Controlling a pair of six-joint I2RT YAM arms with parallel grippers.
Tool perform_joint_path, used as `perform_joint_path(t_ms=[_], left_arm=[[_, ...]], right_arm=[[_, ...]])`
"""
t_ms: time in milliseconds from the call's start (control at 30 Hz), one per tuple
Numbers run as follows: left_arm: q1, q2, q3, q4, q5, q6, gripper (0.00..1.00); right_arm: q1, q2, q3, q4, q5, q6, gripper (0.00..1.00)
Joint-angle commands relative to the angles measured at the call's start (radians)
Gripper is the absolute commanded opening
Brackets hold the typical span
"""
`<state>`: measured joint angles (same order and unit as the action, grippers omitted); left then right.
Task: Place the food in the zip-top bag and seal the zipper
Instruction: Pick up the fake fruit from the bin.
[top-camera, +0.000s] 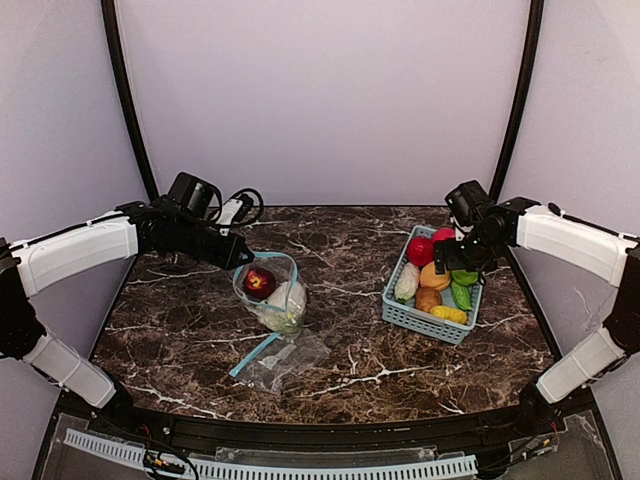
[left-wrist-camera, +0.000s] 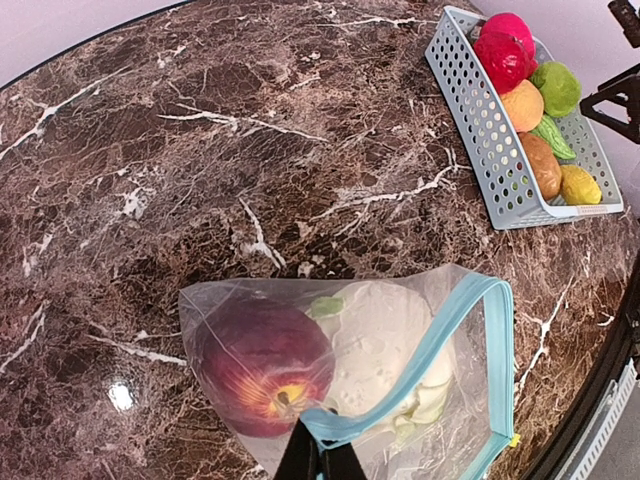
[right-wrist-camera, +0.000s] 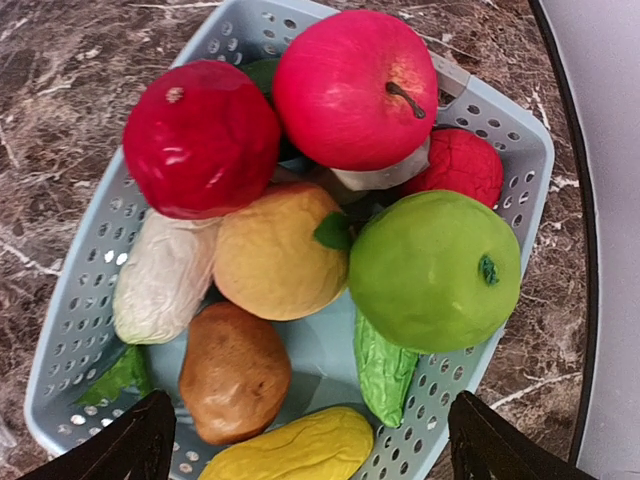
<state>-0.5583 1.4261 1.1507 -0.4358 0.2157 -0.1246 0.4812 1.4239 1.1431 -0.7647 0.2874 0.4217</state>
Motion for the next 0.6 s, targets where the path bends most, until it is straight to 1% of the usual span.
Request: perform_joint_path(t_ms=[0,100,300,433,567], left_arm=[[0.003,-0.012,-0.017,0.000,0.008,-0.013,0.01],[0.003,-0.017,-0.018,0.000,0.002,-0.013,0.01],[0.004,-0.026,-0.020,0.001,0.009,-0.017,0.01],[0.003,-0.026,-0.020,0.002,0.013,-0.019,0.01],[0.003,-0.026,-0.020,0.001,0.018,-0.021,0.01]], right_arm=[[-0.049,0.061,0.016,0.024,0.072,-0.038,0.91],[-0.081,0.096,0.020,0.051,0.064,-0.047,0.89],[-0.120,0.156,0.045,0.065,0.113,-0.032,0.90],[-0.147,0.172,0.044,0.110,0.083,-0.037,0.91],[-0.167,0.202,0.046,0.137,0.059,-0.039,0.89]])
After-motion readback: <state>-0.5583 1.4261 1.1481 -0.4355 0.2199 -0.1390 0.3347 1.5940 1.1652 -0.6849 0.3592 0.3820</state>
